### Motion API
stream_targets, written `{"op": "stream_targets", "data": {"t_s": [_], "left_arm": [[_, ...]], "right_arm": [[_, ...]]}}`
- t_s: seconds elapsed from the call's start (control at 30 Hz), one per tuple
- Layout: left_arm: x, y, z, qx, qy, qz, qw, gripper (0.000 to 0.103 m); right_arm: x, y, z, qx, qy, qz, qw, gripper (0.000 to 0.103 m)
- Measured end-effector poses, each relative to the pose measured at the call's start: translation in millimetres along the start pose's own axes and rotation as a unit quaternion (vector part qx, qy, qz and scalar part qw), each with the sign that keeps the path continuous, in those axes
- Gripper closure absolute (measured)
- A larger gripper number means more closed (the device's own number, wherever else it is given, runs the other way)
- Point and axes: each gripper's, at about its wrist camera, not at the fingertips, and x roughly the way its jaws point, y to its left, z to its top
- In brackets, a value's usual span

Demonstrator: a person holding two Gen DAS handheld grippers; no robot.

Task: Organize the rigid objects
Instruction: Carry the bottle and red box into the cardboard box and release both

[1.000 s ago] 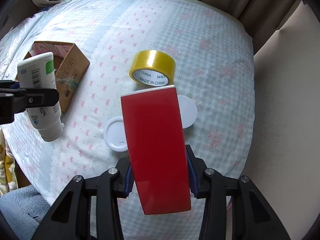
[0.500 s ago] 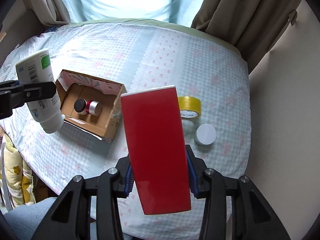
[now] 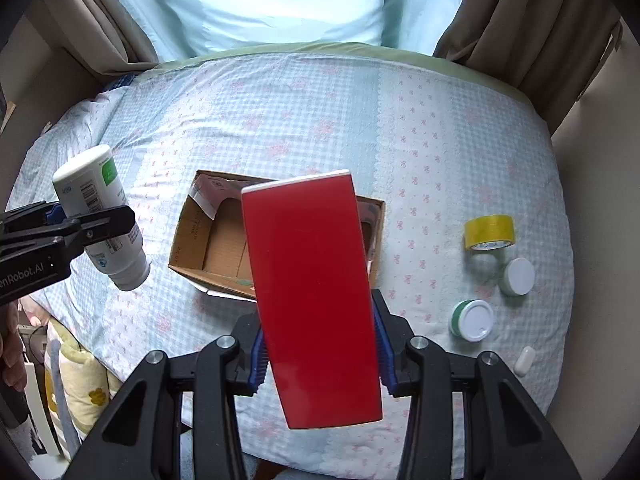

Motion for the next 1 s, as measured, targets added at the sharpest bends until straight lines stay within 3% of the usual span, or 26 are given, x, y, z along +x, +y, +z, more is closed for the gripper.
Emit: {"op": "stream_targets", "data": {"t_s": [0.2, 0.4, 0.63, 1.0], "left_arm": [[64, 36, 16, 0.014, 0.043, -0.001, 0.999, 0.056], [134, 52, 22, 0.026, 0.088, 0.0, 0.9958, 0.056], [199, 50, 19, 0.06, 0.124, 0.016, 0.9904, 0.056], [250, 29, 11, 0.134, 0.15, 0.053, 0.9782, 0.056]], "right_arm": [[60, 16, 14, 0.051, 0.033, -0.006, 0.998, 0.063], [124, 3, 22, 0.095, 0.059, -0.034, 0.993, 0.063], [175, -12, 33, 0.105, 0.069, -0.055, 0.991, 0.063], [218, -21, 25, 0.123, 0.091, -0.064, 0.986, 0.063]]}}
